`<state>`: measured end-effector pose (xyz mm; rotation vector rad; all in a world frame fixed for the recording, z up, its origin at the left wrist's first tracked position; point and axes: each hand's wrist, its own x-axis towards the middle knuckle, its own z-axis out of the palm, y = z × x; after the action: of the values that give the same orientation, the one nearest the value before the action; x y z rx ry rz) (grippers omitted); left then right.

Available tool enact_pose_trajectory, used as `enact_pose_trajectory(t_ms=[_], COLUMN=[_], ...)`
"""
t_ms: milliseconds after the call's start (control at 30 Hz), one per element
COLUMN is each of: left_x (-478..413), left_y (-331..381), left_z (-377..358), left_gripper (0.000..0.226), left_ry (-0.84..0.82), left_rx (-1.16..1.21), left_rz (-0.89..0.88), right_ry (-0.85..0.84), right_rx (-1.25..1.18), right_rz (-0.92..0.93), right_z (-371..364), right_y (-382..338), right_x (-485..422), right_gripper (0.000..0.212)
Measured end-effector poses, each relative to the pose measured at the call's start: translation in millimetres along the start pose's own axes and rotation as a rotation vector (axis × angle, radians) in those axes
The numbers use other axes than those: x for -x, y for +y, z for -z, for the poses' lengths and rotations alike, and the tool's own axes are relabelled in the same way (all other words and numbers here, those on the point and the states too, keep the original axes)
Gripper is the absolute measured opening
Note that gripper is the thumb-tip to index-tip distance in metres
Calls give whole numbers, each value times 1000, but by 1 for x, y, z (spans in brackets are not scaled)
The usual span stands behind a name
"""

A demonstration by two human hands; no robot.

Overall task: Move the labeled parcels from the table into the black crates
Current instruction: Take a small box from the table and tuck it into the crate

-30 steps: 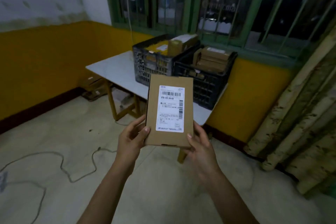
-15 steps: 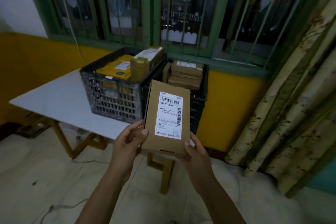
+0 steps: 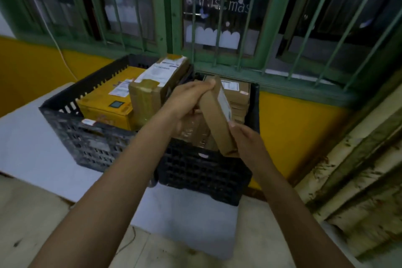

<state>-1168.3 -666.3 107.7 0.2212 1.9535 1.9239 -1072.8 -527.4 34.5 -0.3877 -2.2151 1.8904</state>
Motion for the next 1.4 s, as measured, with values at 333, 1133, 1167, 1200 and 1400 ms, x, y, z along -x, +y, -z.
enact_pose_trajectory(t_ms=[333,1133,1167,1200,1400], left_x=[-110,-165,-164,-163,-162], left_y=[-35,-32,-32,-32,-34], left_z=[-48,-51,-52,-53,-45], left_gripper=[9,37,33,27,36], left_ry=[-358,-443,-452,-456,-426], left_rx=[-211,-75,-72,-60,-93], left_rz=[156,261,263,262,208], right_ry=[114,322,330,334,306], right_rx=[10,311,373,433,444], right_rz=[-348,-270,-254,-240,-206], right_z=[29,27,28,28,21], right_y=[-10,-19,-20,-21,-26], right_x=[-72,-135,-134,-133,-136], right_gripper=[85,65,69,71,68])
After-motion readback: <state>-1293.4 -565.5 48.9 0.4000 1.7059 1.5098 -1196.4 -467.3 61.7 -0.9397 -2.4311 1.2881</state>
